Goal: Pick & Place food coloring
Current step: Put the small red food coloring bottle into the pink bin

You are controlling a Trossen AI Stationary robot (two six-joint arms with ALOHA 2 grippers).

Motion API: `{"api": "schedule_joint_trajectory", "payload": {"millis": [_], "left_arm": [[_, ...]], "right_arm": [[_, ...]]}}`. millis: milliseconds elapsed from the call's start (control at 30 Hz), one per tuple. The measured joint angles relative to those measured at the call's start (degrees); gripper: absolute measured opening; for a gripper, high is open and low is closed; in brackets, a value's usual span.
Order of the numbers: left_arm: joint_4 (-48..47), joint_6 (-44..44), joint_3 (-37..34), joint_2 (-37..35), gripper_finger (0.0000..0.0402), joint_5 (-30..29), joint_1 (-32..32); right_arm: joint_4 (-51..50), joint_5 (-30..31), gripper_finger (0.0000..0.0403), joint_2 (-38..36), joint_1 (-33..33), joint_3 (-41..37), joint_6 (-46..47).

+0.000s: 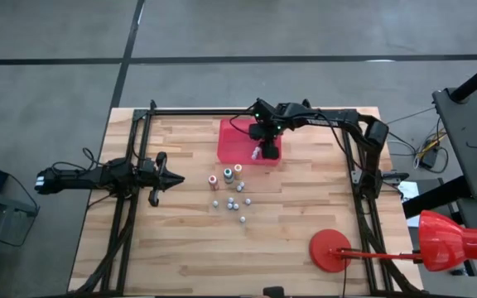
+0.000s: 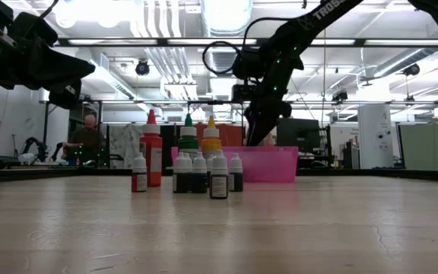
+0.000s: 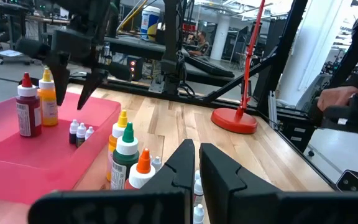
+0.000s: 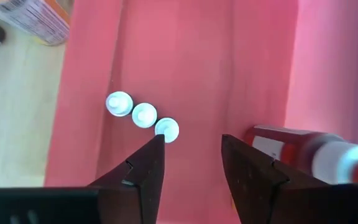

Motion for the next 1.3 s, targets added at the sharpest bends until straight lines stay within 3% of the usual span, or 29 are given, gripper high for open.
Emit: {"api": "schedule_joint_trajectory", "payload": {"millis": [600,1300], "left_arm": [[0.0,0.0,0.0,0.0,0.0,0.0,0.0],[0.0,0.0,0.0,0.0,0.0,0.0,0.0]], "right_arm": [[-3.7,-0.3,0.0156,-7.4,7.2,0.0,6.9],[-2.7,-0.8,0.0162,-8.4,21.2,0.0,9.1]]}}
